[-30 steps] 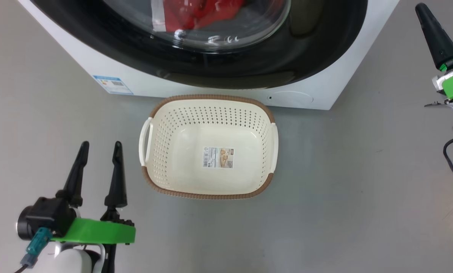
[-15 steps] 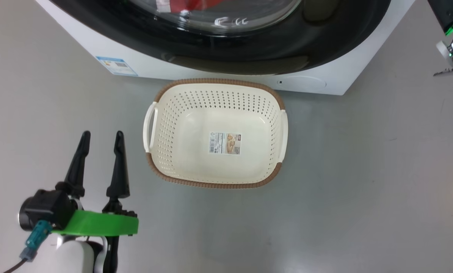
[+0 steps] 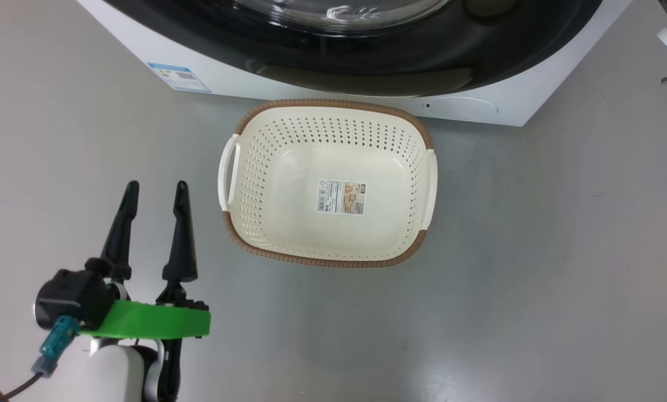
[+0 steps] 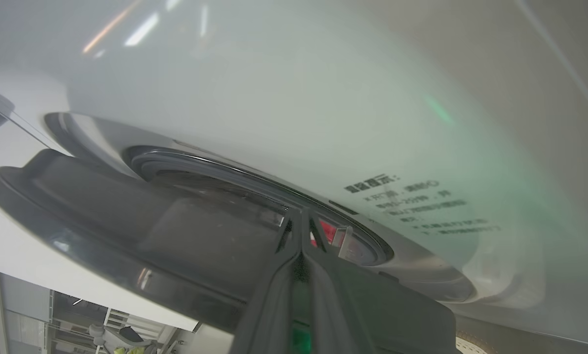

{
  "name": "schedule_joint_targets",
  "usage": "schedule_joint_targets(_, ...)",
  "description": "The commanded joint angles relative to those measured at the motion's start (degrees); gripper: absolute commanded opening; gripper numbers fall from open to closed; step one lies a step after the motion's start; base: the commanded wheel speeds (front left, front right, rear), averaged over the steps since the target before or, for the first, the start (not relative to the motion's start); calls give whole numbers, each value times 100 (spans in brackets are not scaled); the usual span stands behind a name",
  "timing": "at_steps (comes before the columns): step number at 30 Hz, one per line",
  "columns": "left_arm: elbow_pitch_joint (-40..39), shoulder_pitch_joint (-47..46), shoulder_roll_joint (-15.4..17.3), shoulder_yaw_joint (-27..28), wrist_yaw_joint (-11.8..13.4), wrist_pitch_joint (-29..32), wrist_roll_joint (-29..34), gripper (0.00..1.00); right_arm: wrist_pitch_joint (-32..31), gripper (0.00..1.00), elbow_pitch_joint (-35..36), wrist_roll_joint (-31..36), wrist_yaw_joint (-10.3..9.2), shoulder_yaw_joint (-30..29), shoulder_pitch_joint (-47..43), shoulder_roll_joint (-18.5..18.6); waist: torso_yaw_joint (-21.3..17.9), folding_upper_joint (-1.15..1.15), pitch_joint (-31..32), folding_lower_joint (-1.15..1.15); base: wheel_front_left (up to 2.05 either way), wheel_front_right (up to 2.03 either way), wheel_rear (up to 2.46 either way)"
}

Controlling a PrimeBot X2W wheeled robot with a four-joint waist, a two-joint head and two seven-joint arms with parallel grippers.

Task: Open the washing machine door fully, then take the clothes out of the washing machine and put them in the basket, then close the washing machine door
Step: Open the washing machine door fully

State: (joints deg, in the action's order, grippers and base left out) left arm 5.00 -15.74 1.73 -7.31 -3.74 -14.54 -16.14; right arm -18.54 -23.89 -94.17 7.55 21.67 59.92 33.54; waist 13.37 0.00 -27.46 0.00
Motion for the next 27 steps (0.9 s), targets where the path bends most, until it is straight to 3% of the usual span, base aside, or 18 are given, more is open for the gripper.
schedule_joint_targets(1,-149,-60,115,167,62,-46,-41,100,-48,0,87,-58,-6,-21,28,-10,15,0,-1,0,0,0,0)
schedule_joint_targets(15,-121,-34,115,84,142,-46,-186,100,-746,0,-287,-201,-6,-219,226,-210,135,0,78,0,0,0,0)
schedule_joint_targets(27,-6,139,115,168,97,-46,-112,100,-1239,0,-277,-81,-6,-52,-303,-335,61,0,486,0,0,0,0)
